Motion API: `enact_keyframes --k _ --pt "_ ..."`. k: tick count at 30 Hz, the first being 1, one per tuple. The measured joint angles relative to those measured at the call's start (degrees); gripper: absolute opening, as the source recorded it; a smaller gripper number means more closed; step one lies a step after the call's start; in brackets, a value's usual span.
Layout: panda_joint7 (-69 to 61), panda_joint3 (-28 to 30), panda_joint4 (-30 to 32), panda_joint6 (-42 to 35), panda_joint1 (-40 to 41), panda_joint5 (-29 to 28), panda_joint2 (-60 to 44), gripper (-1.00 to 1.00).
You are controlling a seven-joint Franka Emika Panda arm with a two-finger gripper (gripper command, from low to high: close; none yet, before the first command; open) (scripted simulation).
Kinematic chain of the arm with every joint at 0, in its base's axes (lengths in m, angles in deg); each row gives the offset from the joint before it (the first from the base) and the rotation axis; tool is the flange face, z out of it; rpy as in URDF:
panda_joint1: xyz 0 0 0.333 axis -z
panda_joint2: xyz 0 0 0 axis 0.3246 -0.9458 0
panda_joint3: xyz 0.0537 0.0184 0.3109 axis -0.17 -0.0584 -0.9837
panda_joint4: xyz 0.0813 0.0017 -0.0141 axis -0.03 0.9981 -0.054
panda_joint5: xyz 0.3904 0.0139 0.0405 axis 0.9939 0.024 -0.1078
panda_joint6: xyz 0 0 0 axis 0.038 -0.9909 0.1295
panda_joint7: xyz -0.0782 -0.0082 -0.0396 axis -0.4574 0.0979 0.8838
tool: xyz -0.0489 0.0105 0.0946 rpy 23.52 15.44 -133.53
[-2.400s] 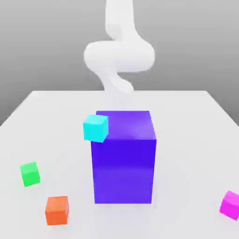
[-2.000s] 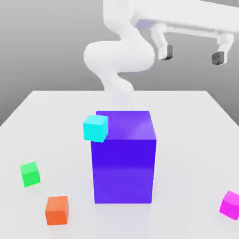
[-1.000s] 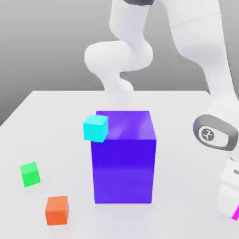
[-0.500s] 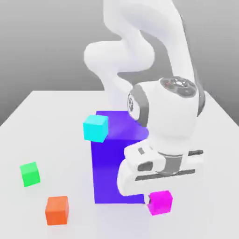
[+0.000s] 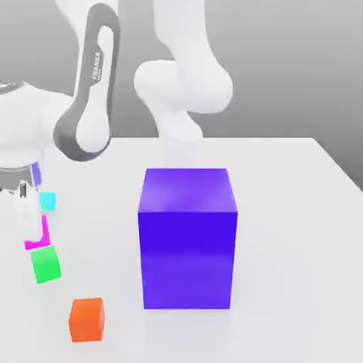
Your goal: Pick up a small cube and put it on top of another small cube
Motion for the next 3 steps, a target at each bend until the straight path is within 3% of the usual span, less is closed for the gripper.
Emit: enact_keyframes --k 3 --pt "0.0 0.0 0.0 0.0 0.0 0.0 0.0 1.0"
